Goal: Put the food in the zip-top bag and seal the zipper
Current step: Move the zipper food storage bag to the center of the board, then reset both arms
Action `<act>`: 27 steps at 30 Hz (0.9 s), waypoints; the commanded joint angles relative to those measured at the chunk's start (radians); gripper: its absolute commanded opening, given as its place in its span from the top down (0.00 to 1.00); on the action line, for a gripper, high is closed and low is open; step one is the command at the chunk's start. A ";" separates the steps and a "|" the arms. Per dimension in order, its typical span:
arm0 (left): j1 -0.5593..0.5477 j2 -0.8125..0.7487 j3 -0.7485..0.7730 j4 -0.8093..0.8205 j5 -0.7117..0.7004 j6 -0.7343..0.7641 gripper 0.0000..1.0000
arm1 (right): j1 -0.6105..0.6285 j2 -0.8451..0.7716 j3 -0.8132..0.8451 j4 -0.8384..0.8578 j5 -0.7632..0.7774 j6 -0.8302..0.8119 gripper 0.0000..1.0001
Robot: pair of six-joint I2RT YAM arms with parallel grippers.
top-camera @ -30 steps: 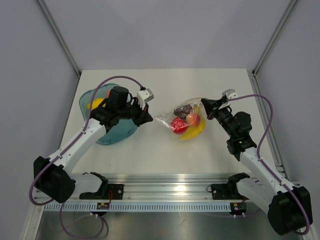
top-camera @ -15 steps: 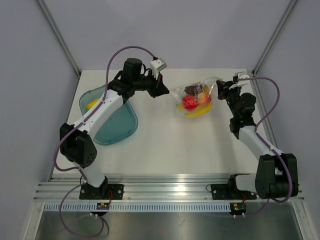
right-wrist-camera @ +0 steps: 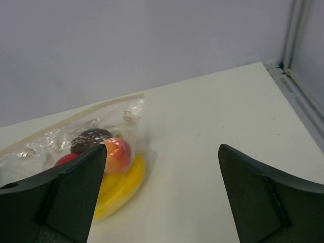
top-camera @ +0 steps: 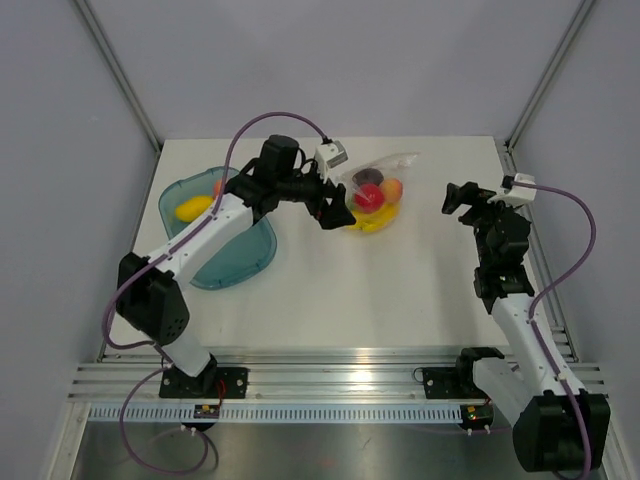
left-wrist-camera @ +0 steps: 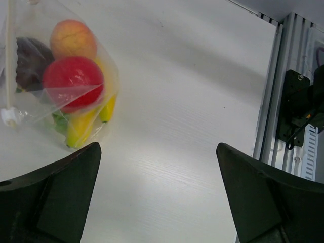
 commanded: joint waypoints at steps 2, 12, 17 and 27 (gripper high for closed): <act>0.008 -0.209 -0.075 0.052 -0.153 -0.096 0.01 | -0.001 -0.041 0.247 -0.523 0.296 0.059 0.01; 0.010 -0.564 -0.329 0.021 -0.764 -0.283 0.01 | -0.001 0.144 0.512 -0.993 0.577 0.280 0.00; 0.010 -0.696 -0.426 -0.068 -0.894 -0.328 0.01 | -0.003 0.131 0.453 -0.940 0.546 0.280 0.01; 0.010 -0.978 -0.603 -0.056 -1.026 -0.365 0.01 | -0.001 0.071 0.375 -0.877 0.532 0.308 0.00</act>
